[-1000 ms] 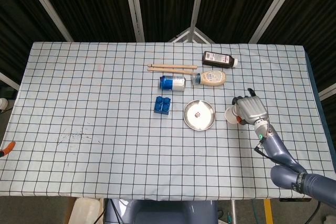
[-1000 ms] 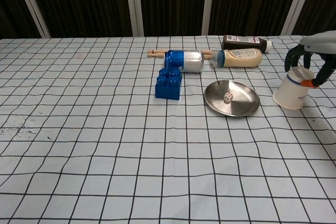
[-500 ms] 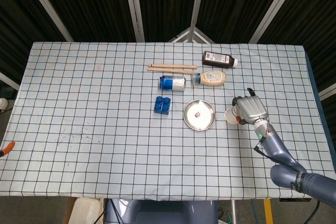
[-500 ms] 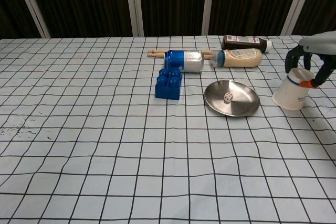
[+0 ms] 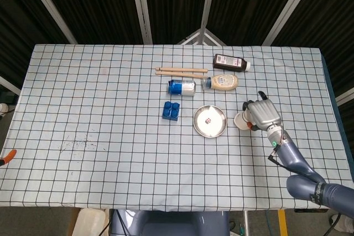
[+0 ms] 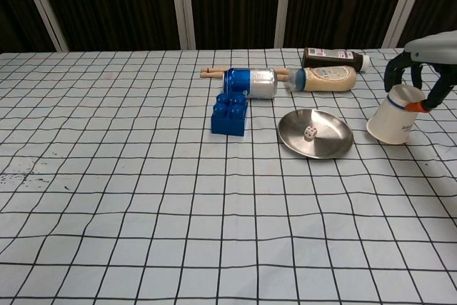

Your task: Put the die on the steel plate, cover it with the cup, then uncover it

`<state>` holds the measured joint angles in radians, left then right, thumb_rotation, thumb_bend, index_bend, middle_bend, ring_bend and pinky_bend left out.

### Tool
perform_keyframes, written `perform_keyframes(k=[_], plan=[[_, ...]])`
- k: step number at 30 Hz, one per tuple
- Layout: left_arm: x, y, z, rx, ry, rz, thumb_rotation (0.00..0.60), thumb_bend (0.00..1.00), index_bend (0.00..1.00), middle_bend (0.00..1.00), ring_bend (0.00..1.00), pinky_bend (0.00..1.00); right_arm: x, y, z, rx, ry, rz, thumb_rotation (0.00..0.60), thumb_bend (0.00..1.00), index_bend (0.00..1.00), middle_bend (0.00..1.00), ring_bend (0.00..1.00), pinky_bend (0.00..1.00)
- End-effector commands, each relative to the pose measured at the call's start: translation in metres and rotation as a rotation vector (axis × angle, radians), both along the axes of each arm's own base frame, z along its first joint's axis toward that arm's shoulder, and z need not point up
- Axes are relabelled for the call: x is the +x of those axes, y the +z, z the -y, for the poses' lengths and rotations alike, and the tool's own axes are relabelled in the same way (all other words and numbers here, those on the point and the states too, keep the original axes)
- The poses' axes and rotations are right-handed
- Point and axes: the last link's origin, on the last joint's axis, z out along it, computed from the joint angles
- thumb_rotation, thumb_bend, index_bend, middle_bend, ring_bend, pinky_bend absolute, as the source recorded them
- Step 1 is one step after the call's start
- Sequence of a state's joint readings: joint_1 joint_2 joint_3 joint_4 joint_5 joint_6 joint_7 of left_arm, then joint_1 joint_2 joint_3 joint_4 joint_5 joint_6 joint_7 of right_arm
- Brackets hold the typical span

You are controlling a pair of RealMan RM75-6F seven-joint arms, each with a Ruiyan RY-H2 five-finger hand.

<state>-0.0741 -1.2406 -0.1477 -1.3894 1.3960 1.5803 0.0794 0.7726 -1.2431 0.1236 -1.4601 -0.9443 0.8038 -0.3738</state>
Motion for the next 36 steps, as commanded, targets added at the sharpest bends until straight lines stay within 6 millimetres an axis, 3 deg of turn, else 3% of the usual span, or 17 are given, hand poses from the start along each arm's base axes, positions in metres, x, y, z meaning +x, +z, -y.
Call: perform_keyframes(k=[1, 9, 13, 18, 28, 36], plan=[[0.000, 0.001, 0.000, 0.000, 0.001, 0.003, 0.600, 0.17, 0.15, 0.00, 0.00, 0.04, 0.013, 0.004, 0.000, 0.000, 0.026, 0.002, 0.600, 0.43, 0.45, 0.40, 0.43, 0.07], [0.000, 0.003, 0.000, 0.008, -0.002, 0.012, 0.600, 0.17, 0.15, 0.00, 0.00, 0.04, 0.055, 0.000, -0.001, 0.030, 0.116, -0.011, 0.600, 0.43, 0.45, 0.40, 0.43, 0.07], [0.000, 0.002, 0.000, 0.002, -0.002, 0.013, 0.600, 0.17, 0.15, 0.00, 0.00, 0.04, 0.082, -0.009, -0.002, 0.054, 0.154, -0.005, 0.600, 0.43, 0.45, 0.40, 0.43, 0.07], [-0.002, 0.005, 0.000, 0.009, 0.004, 0.018, 0.600, 0.17, 0.15, 0.00, 0.00, 0.04, 0.102, -0.026, -0.001, 0.087, 0.160, 0.004, 0.600, 0.43, 0.45, 0.40, 0.43, 0.07], [-0.001, 0.005, -0.001, 0.005, -0.002, 0.028, 0.600, 0.17, 0.15, 0.00, 0.00, 0.04, 0.116, -0.056, 0.003, 0.146, 0.146, -0.004, 0.600, 0.43, 0.45, 0.40, 0.43, 0.07], [-0.002, 0.007, -0.001, 0.014, 0.001, 0.032, 0.600, 0.17, 0.15, 0.00, 0.00, 0.04, 0.114, -0.067, 0.009, 0.151, 0.140, -0.017, 0.600, 0.44, 0.46, 0.40, 0.43, 0.07]])
